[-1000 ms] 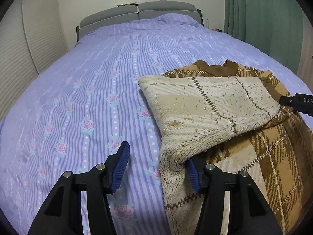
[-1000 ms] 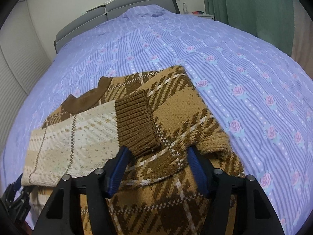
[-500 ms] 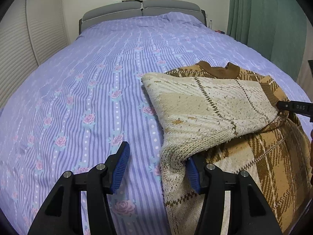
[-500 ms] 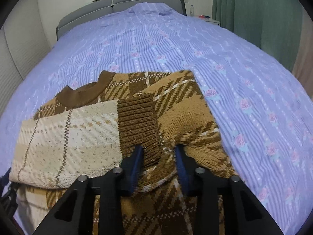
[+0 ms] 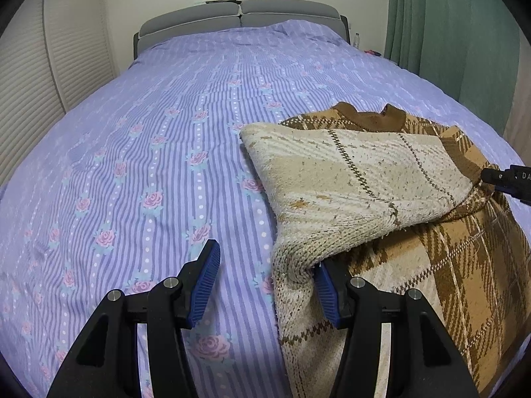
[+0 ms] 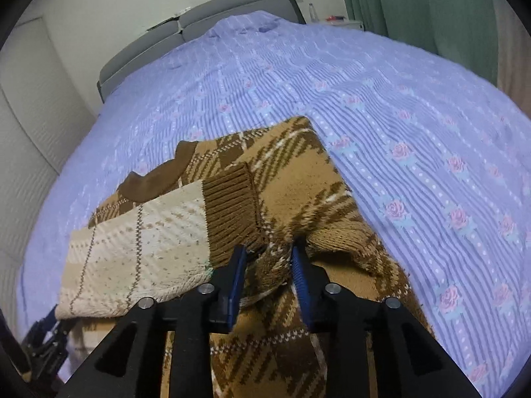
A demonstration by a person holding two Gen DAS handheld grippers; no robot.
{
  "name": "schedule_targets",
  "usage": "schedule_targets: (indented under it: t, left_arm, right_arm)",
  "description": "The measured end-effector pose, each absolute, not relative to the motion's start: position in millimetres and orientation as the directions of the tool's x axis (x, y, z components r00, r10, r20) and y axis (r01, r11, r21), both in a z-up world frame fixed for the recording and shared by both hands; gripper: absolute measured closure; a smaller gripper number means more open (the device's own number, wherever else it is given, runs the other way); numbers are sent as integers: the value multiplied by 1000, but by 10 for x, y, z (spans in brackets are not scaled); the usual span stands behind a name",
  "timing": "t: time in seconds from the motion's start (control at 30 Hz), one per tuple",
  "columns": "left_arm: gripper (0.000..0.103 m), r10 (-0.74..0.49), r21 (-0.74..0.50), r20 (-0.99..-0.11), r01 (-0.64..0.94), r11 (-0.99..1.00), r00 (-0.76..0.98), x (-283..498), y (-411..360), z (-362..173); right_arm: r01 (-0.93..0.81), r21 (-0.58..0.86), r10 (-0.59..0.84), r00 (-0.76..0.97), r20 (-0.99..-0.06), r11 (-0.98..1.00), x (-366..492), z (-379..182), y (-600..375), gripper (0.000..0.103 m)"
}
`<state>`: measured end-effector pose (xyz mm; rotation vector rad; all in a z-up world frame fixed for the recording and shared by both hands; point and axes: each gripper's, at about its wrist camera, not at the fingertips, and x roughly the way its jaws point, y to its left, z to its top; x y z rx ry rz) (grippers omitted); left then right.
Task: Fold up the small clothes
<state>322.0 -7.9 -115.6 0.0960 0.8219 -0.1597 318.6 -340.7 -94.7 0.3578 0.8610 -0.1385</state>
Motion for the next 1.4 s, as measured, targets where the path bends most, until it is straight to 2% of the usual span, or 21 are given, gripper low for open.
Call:
schedule_targets:
  t: [0.07,0.2,0.23,0.33,0.53,0.63,0.73,0.8,0.83,0.97,1.2,1.27,1.33,1.4]
  left_arm:
    - [48,-105,26,-734,182,983,671,3223,-82,-1153]
    - [48,-115,10,-737,181,983,666,3240,-63,-1166]
    - [48,-116,8,-737,180,984,666,3239,-58,-1170]
    - [48,-115,2,-736,172,985,667,3232,-57,-1174]
    - [49,-107,43,-746,208,977,657,3086,-152,-1122]
    - [49,-215,-30,-727,283,959,652,2847,-265,-955]
    - [53,-313,-73,-699,371,926,643,2816,-592,-789]
    - [59,-354,-79,-687,420,904,634,2919,-893,-750]
    - [65,-363,-76,-687,435,897,630,2979,-1030,-753]
    - [73,-425,-149,-722,477,866,546,3306,-1504,-877]
    - [73,-334,-107,-794,424,899,508,3600,-1853,-1171]
    - [73,-322,-94,-800,424,901,506,3592,-1877,-1185]
    - [73,-311,-81,-804,426,901,506,3595,-1905,-1187]
    - [73,-310,-81,-807,427,901,503,3606,-1889,-1181]
  right_arm:
    - [275,217,-13,648,-761,937,3168,-896,-3361,68]
    - [427,88,-219,618,-755,900,2994,-785,-3427,65]
    - [433,78,-228,608,-761,898,2977,-794,-3448,65]
    - [389,131,-152,615,-774,912,2947,-856,-3522,65]
    - [356,55,-170,571,-803,933,2945,-1012,-3536,65]
    - [326,10,-189,573,-797,945,2890,-1039,-3535,65]
    - [302,28,-164,591,-790,953,2862,-1052,-3576,65]
    - [299,27,-165,598,-784,954,2894,-1054,-3608,65]
    - [296,33,-160,602,-782,955,2923,-1060,-3627,65]
    - [290,56,-143,620,-771,955,2949,-1030,-3708,65]
    - [246,9,-153,629,-762,969,2983,-1058,-3819,65]
    - [271,43,-149,648,-747,962,2905,-1046,-3970,65]
    - [316,151,-105,665,-739,937,2850,-1068,-4177,59]
    - [364,289,-26,660,-750,886,2837,-1171,-4411,59]
